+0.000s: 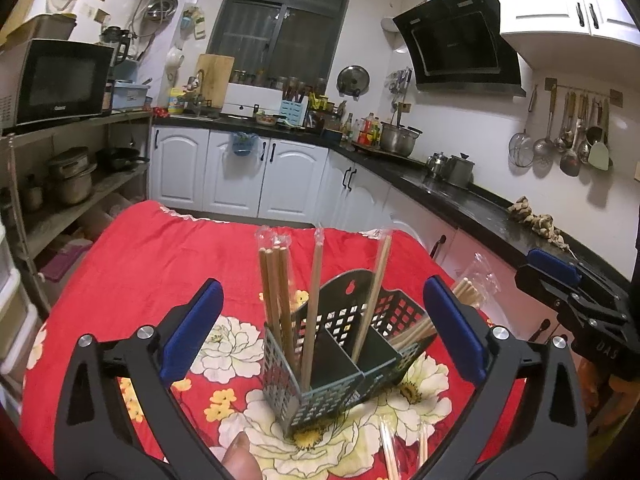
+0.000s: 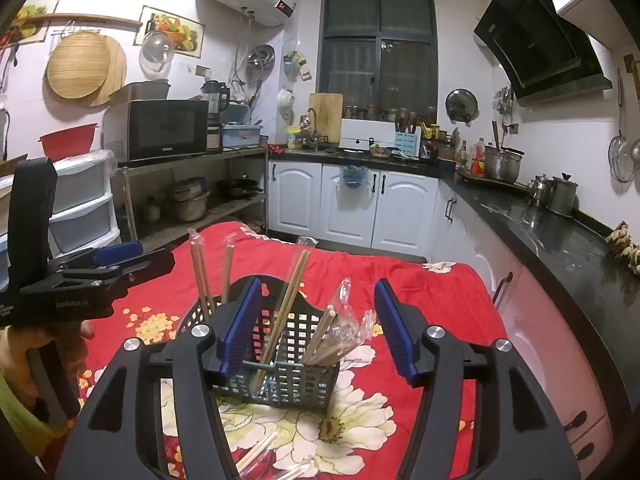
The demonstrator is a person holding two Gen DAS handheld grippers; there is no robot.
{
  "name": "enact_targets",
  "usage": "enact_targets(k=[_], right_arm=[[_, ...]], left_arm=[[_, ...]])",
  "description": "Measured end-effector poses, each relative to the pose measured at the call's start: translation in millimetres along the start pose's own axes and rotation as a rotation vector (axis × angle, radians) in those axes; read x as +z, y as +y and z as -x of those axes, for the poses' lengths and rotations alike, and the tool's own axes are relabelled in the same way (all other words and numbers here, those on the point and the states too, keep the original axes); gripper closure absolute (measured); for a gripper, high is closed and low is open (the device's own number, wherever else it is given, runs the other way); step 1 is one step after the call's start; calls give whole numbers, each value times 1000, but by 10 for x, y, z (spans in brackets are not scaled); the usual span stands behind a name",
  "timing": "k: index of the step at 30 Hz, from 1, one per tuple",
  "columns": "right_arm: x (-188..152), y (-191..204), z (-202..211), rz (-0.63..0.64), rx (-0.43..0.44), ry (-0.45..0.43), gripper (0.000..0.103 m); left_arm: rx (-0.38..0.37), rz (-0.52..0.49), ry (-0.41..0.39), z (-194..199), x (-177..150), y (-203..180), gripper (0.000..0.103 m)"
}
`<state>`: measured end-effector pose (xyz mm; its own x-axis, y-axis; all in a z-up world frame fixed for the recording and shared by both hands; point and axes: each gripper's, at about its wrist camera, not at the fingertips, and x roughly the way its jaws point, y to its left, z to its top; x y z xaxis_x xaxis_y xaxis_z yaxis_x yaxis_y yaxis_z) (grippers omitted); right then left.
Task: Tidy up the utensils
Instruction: 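Withdraw both grippers from the caddy back toward the chopstick pile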
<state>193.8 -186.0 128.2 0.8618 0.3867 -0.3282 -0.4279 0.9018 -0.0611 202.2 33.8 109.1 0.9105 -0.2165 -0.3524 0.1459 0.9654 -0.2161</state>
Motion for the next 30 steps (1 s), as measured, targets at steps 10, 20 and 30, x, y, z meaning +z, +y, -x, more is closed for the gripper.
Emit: enact_targets(k=[10,20,30], right_arm=[[-98,25,107,8,5,3,46],[-300,78,195,1,20,40,45],[-542,132,173,2,26,97,45]], left_arm=[[-6,-2,3,165,-126,-18,11],[-13,11,37,197,-288,16,11],[-10,-15,96,167,-483,-13,11]])
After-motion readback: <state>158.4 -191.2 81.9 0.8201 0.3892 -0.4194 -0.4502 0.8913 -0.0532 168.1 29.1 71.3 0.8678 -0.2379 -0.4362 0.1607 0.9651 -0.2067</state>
